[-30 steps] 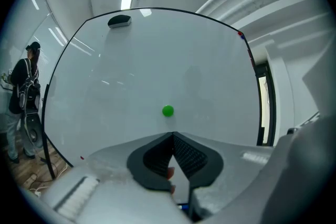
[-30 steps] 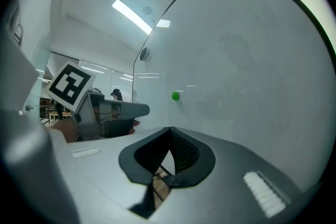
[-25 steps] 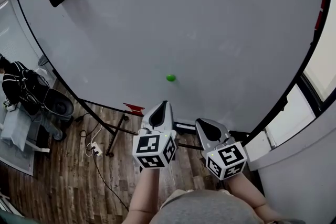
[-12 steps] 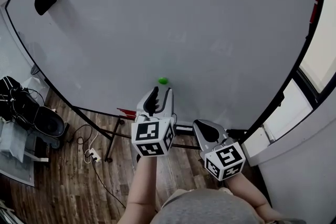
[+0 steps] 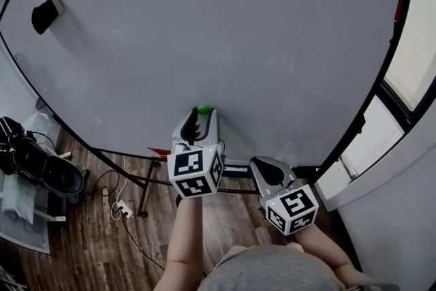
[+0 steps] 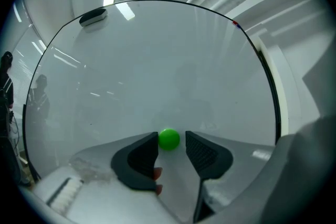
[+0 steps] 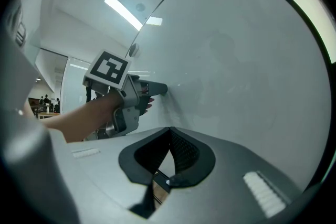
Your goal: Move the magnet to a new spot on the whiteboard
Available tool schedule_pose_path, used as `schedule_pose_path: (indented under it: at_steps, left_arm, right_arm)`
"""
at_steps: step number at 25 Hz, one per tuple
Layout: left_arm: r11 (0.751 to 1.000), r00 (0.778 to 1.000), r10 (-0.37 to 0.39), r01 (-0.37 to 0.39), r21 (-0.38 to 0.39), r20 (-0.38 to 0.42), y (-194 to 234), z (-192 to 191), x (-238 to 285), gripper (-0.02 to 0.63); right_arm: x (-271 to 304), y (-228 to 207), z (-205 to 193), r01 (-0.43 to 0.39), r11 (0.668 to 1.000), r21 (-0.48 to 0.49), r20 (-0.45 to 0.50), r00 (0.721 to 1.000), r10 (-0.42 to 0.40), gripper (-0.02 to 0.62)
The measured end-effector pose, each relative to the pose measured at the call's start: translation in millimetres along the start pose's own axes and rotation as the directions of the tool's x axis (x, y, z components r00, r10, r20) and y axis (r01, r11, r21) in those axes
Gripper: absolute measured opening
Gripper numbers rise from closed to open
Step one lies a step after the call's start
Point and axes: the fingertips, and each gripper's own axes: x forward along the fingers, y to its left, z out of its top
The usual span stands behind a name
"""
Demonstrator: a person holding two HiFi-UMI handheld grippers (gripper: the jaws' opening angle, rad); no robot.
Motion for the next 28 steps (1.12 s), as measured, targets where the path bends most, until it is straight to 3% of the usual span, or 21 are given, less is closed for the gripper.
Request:
schedule_pose_path:
  at_steps: [5,28]
  left_arm:
    - [0.999,0.999,0.032,-0.032,0.005,0.005,0,1,2,0.166]
    - [0.999,0.999,0.049,-0.049,0.008,0.005,-3,7,-7,0.133]
  right_arm:
    - [-2,-4,-2,0.008,1.0,0.002,-0.004,1.0,-0.008,-0.011]
    - [-16,-5,5,0.023,1.0,0.013,0.022,0.999,-0.023,-0.011]
